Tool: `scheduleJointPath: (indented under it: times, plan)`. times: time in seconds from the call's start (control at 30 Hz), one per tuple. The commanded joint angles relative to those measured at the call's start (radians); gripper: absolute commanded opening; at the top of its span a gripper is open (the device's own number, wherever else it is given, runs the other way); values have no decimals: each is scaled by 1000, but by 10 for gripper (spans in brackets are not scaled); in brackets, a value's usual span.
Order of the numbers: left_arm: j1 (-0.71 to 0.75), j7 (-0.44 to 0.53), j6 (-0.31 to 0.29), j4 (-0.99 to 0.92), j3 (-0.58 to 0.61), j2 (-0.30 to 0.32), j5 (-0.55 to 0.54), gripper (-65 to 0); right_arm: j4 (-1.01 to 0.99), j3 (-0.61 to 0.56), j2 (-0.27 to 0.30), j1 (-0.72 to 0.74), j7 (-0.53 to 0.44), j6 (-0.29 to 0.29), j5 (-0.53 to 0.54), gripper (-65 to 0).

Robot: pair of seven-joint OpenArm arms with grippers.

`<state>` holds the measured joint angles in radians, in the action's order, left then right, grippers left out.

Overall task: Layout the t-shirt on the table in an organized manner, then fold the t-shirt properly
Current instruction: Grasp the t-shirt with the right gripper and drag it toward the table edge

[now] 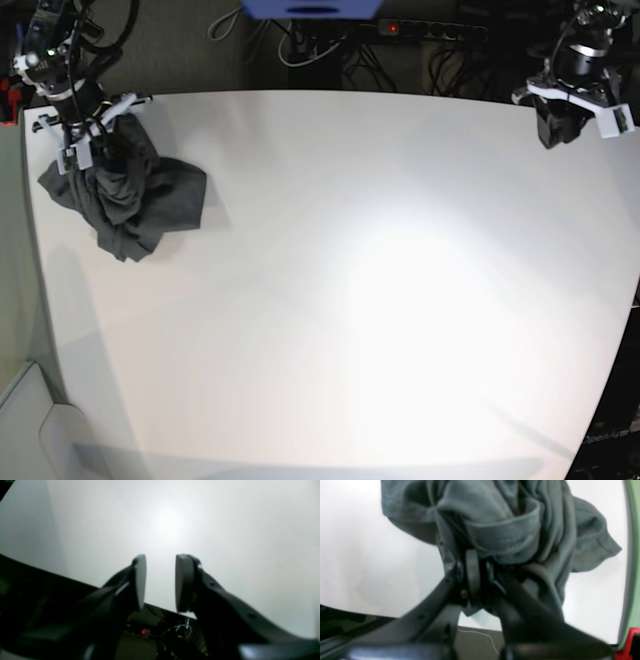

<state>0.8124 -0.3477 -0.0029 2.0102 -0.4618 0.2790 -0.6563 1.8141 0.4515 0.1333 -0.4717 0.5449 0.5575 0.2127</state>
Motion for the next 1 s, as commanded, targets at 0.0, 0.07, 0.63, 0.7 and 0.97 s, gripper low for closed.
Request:
scheduleJointPath:
  times: [0.0,0.07,0.63,0.7,0.97]
  plan:
    - [11,22,-3,14,-5,7,-4,-459,40,11,13,1,-18,3,6,-650]
    - [11,22,-3,14,-5,7,-4,-459,94,11,15,0,-16,3,6,-650]
    - [15,22,-3,14,-5,6,-4,-459,232,11,15,242,143,2,12,-650]
    - [15,22,-3,16,-5,7,-4,-459,232,11,33,330,217,2,12,-650]
    - [17,22,-3,16,-7,7,-4,-459,232,13,164,650,570,3,189,-650]
